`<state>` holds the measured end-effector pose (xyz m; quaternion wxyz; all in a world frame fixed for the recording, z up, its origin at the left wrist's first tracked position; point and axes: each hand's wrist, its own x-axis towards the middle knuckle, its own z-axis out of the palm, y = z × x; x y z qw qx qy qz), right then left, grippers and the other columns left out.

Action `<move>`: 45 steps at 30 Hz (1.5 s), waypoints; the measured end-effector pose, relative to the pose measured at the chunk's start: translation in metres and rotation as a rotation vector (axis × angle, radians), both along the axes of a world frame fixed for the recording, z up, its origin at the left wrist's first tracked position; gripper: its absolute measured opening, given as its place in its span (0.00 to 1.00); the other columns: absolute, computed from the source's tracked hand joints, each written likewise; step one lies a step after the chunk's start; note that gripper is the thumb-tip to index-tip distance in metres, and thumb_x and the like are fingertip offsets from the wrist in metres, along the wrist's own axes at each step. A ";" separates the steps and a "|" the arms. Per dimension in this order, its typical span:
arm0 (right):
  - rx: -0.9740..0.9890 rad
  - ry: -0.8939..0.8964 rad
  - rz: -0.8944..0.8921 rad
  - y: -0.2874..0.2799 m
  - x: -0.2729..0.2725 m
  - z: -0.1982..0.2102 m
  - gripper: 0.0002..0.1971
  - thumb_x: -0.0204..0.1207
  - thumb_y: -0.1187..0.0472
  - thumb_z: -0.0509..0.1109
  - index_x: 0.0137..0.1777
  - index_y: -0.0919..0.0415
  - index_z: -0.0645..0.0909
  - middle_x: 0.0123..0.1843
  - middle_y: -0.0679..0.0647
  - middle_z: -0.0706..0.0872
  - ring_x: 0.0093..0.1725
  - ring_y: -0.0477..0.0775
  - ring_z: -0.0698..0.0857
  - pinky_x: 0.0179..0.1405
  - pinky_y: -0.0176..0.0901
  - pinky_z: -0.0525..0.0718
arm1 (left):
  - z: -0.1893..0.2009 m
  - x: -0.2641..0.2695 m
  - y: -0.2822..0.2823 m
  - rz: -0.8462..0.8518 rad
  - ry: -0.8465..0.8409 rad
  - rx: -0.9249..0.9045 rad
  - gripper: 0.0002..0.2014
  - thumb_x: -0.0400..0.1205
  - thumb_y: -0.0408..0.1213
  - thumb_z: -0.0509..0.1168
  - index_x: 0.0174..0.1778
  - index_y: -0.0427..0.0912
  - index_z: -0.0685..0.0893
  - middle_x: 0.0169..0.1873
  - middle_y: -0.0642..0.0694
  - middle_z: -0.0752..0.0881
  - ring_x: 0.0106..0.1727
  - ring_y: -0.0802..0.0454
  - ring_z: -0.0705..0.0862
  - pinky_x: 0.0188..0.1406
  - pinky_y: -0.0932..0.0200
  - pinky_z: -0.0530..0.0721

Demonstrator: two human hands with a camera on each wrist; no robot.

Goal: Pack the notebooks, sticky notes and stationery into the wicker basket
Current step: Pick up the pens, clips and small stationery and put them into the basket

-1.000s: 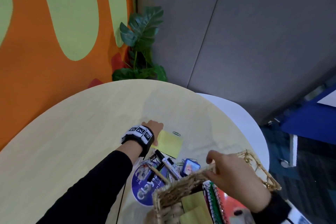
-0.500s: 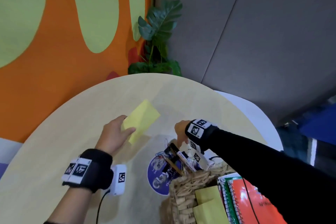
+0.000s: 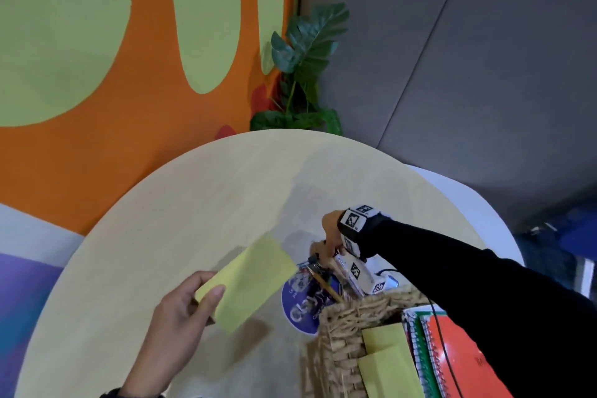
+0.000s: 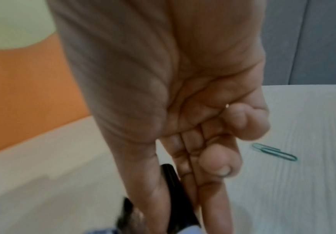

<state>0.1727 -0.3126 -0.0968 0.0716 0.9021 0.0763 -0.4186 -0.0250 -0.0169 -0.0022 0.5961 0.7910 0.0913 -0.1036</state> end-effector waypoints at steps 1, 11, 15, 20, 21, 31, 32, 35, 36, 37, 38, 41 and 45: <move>0.053 -0.038 -0.046 0.006 -0.009 0.031 0.17 0.53 0.50 0.81 0.18 0.61 0.80 0.21 0.55 0.86 0.22 0.55 0.86 0.29 0.51 0.89 | 0.011 -0.001 -0.006 -0.051 -0.006 -0.040 0.10 0.81 0.32 0.65 0.43 0.52 0.88 0.37 0.42 0.90 0.34 0.53 0.84 0.41 0.60 0.89; 0.374 -0.577 -0.429 -0.049 -0.113 0.202 0.10 0.66 0.56 0.73 0.32 0.64 0.87 0.20 0.51 0.80 0.21 0.51 0.80 0.23 0.38 0.77 | 0.081 0.010 -0.115 -0.931 -0.294 0.312 0.08 0.79 0.29 0.68 0.48 0.44 0.90 0.43 0.50 0.91 0.38 0.67 0.84 0.38 0.76 0.74; 0.416 -0.737 -0.526 -0.086 -0.172 0.218 0.10 0.66 0.56 0.74 0.31 0.64 0.85 0.29 0.60 0.88 0.30 0.58 0.88 0.34 0.49 0.87 | 0.060 0.001 -0.161 -1.124 -0.277 0.505 0.12 0.80 0.27 0.66 0.55 0.41 0.89 0.53 0.44 0.90 0.54 0.53 0.88 0.58 0.59 0.83; 0.363 -0.839 -0.626 -0.115 -0.248 0.219 0.14 0.67 0.54 0.76 0.31 0.65 0.82 0.27 0.58 0.83 0.31 0.58 0.79 0.33 0.49 0.78 | 0.049 -0.021 -0.205 -1.385 -0.267 0.767 0.15 0.82 0.24 0.60 0.61 0.35 0.86 0.60 0.40 0.88 0.60 0.45 0.86 0.58 0.54 0.81; 0.368 -0.843 -0.644 -0.118 -0.261 0.219 0.14 0.67 0.54 0.76 0.31 0.65 0.81 0.26 0.56 0.83 0.30 0.57 0.78 0.33 0.49 0.77 | 0.045 -0.021 -0.210 -1.408 -0.252 0.805 0.15 0.82 0.24 0.60 0.61 0.35 0.86 0.61 0.40 0.87 0.60 0.44 0.86 0.58 0.53 0.81; 0.430 -0.777 -0.715 -0.125 -0.324 0.201 0.10 0.69 0.54 0.76 0.35 0.61 0.85 0.31 0.55 0.88 0.33 0.55 0.85 0.32 0.49 0.81 | 0.011 -0.012 -0.234 -1.468 -0.293 1.101 0.12 0.80 0.22 0.60 0.55 0.37 0.82 0.46 0.42 0.72 0.44 0.45 0.69 0.43 0.55 0.71; 0.433 -0.757 -0.704 -0.121 -0.325 0.199 0.09 0.70 0.54 0.76 0.36 0.61 0.85 0.32 0.56 0.88 0.31 0.55 0.84 0.30 0.47 0.79 | 0.012 -0.010 -0.232 -1.431 -0.321 1.081 0.10 0.79 0.21 0.61 0.48 0.41 0.77 0.45 0.45 0.69 0.44 0.47 0.67 0.42 0.55 0.68; 0.493 -0.647 -0.658 -0.102 -0.326 0.194 0.08 0.71 0.57 0.74 0.37 0.62 0.83 0.32 0.57 0.89 0.28 0.52 0.86 0.27 0.46 0.80 | 0.029 -0.006 -0.214 -1.257 -0.371 0.903 0.10 0.78 0.25 0.61 0.47 0.47 0.79 0.46 0.44 0.79 0.51 0.43 0.82 0.47 0.54 0.78; 0.528 -0.597 -0.637 -0.093 -0.324 0.190 0.08 0.72 0.58 0.73 0.38 0.63 0.82 0.32 0.57 0.89 0.27 0.51 0.86 0.27 0.44 0.81 | 0.036 -0.006 -0.203 -1.182 -0.381 0.830 0.11 0.80 0.29 0.61 0.52 0.46 0.83 0.51 0.44 0.84 0.56 0.44 0.83 0.52 0.53 0.81; 0.564 -0.546 -0.613 -0.083 -0.320 0.186 0.08 0.73 0.60 0.73 0.38 0.65 0.81 0.33 0.58 0.88 0.27 0.51 0.86 0.27 0.43 0.81 | 0.043 -0.006 -0.190 -1.100 -0.377 0.759 0.13 0.81 0.33 0.61 0.59 0.46 0.84 0.56 0.45 0.86 0.59 0.46 0.84 0.57 0.52 0.82; 0.593 -0.494 -0.586 -0.071 -0.315 0.180 0.08 0.73 0.61 0.72 0.38 0.67 0.80 0.32 0.58 0.87 0.27 0.52 0.86 0.26 0.42 0.80 | 0.049 -0.007 -0.175 -1.021 -0.376 0.683 0.14 0.81 0.37 0.62 0.61 0.46 0.84 0.58 0.47 0.87 0.60 0.48 0.84 0.59 0.53 0.82; 0.601 -0.271 -0.484 -0.036 -0.292 0.150 0.08 0.74 0.62 0.71 0.34 0.62 0.80 0.30 0.54 0.86 0.27 0.51 0.86 0.24 0.37 0.79 | 0.051 -0.015 -0.125 -0.801 -0.329 0.545 0.12 0.81 0.42 0.65 0.59 0.46 0.85 0.53 0.50 0.89 0.54 0.53 0.87 0.58 0.55 0.84; 0.470 0.033 -0.440 0.001 -0.262 0.106 0.12 0.75 0.59 0.72 0.45 0.71 0.87 0.33 0.58 0.92 0.23 0.45 0.84 0.23 0.33 0.81 | 0.025 -0.036 -0.066 -0.572 -0.208 0.484 0.07 0.80 0.36 0.67 0.50 0.51 0.86 0.45 0.51 0.88 0.47 0.55 0.87 0.48 0.68 0.80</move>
